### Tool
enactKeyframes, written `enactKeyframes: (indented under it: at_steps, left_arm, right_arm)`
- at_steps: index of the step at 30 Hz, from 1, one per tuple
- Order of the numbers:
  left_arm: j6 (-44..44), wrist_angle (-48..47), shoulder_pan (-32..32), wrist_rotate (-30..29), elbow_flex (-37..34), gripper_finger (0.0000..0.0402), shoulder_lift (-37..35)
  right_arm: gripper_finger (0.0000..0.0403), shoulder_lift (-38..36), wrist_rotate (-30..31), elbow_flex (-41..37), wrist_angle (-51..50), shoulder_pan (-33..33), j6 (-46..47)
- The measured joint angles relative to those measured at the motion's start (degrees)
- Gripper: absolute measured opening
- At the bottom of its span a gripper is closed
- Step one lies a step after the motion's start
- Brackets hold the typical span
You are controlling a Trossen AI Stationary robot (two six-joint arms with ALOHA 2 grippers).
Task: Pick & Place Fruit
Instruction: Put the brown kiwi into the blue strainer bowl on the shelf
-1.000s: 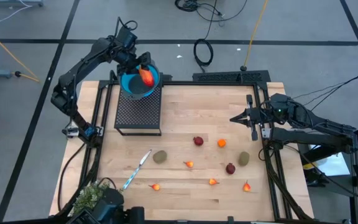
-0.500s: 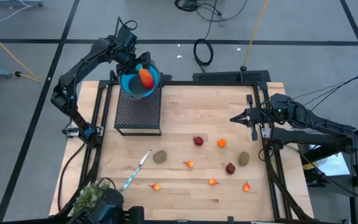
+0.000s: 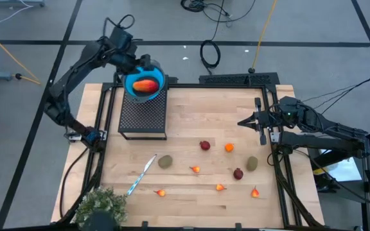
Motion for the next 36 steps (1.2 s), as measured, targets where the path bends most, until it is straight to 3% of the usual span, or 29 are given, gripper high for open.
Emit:
enactKeyframes:
  at_steps: [12, 28, 36]
  left_arm:
    - [5.94, 0.0, -17.23, -7.36, 0.02, 0.0392, -8.05]
    - [13.24, 0.0, -37.56, -9.01, 0.02, 0.0392, -8.38]
    - [11.46, 0.06, -45.12, -15.42, 0.02, 0.0392, -7.66]
  right_arm:
    - [0.0, -0.01, 0.12, 0.0, 0.01, 0.0, 0.0]
    - [0.0, -1.23, 0.12, 0.0, -2.78, 0.0, 0.42]
    - [0.0, -5.78, 0.08, 0.0, -4.82, 0.0, 7.04]
